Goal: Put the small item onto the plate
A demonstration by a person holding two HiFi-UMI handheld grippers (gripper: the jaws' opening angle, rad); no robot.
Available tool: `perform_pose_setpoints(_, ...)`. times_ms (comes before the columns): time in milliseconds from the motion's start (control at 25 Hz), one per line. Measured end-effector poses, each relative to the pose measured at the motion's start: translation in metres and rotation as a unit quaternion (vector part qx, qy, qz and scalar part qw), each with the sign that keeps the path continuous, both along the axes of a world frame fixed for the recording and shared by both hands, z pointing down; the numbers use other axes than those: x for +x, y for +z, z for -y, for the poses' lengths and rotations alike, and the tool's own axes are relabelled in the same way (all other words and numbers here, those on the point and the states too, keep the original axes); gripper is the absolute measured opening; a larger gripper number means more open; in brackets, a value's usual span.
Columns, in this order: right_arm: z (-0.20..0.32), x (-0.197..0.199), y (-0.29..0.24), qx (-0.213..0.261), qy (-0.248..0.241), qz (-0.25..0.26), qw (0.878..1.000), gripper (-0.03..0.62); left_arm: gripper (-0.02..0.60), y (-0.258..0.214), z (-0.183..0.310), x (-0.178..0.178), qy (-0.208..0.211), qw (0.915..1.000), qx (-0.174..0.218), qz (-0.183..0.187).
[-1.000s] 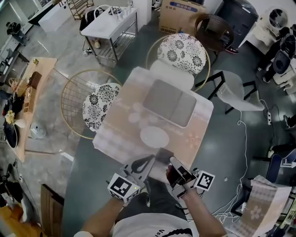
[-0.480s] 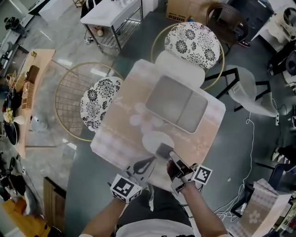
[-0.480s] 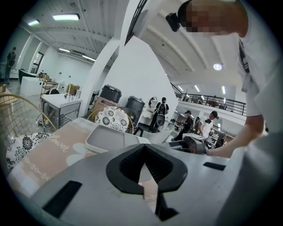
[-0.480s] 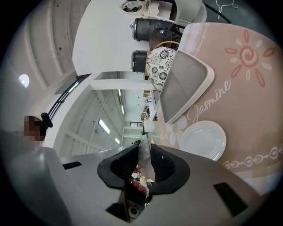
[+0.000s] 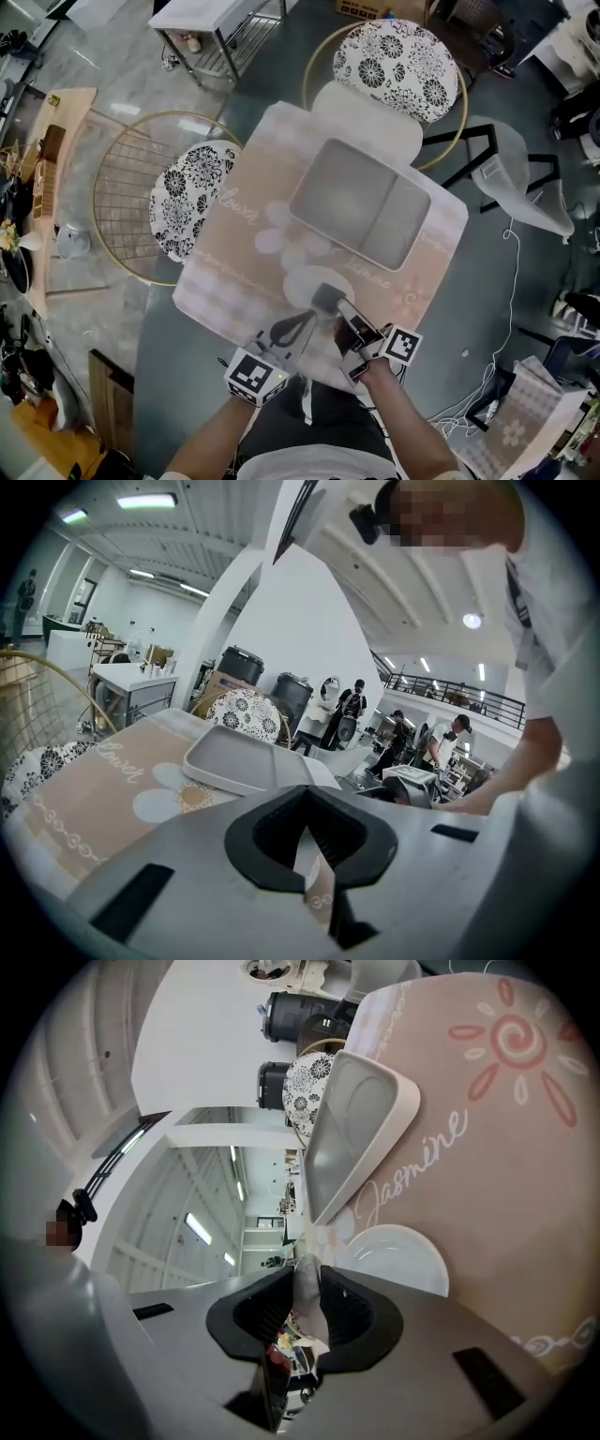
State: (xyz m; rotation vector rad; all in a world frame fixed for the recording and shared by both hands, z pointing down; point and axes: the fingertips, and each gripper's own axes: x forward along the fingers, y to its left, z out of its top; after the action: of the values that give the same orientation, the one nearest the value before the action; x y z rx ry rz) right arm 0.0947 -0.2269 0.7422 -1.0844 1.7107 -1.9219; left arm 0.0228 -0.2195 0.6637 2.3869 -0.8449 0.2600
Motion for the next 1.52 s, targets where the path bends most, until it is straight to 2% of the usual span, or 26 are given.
perform_pose_setpoints(440,0.002,-0.002,0.043,-0.03,-0.022,-0.06,0.998,0.094,0.005,0.017,0.001,-0.002,-0.008,0.9997,-0.023,0.002)
perform_pose_setpoints(560,-0.008,0.001,0.054,-0.085,-0.006,-0.073,0.994,0.094,0.005,0.017,-0.001,-0.005,-0.012,0.9996,-0.026,0.003)
perform_pose_setpoints(600,-0.007,0.0,0.055,-0.089,0.0,-0.071,0.993,0.094,0.005,0.017,-0.001,-0.006,-0.014,0.9995,-0.027,0.003)
perform_pose_setpoints(720,0.0,-0.003,0.052,-0.078,0.005,-0.072,0.994,0.095,0.005,0.016,-0.003,-0.01,-0.019,0.9994,-0.028,0.005)
perform_pose_setpoints(840,0.002,-0.007,0.052,-0.074,-0.014,-0.096,0.992,0.095,0.005,0.014,-0.006,-0.014,-0.024,0.9993,-0.027,0.006)
perform_pose_setpoints(920,0.002,-0.008,0.053,-0.078,-0.026,-0.115,0.99,0.117,0.005,0.012,-0.007,-0.016,-0.027,0.9993,-0.027,0.007)
perform_pose_setpoints(1360,-0.01,0.001,0.052,-0.124,-0.064,-0.23,0.963,0.143,0.005,-0.009,-0.017,-0.026,-0.037,0.9992,-0.014,0.01)
perform_pose_setpoints(1520,-0.015,0.004,0.055,-0.109,-0.116,-0.288,0.944,0.144,0.005,-0.021,-0.024,-0.024,-0.035,0.9993,-0.004,0.009)
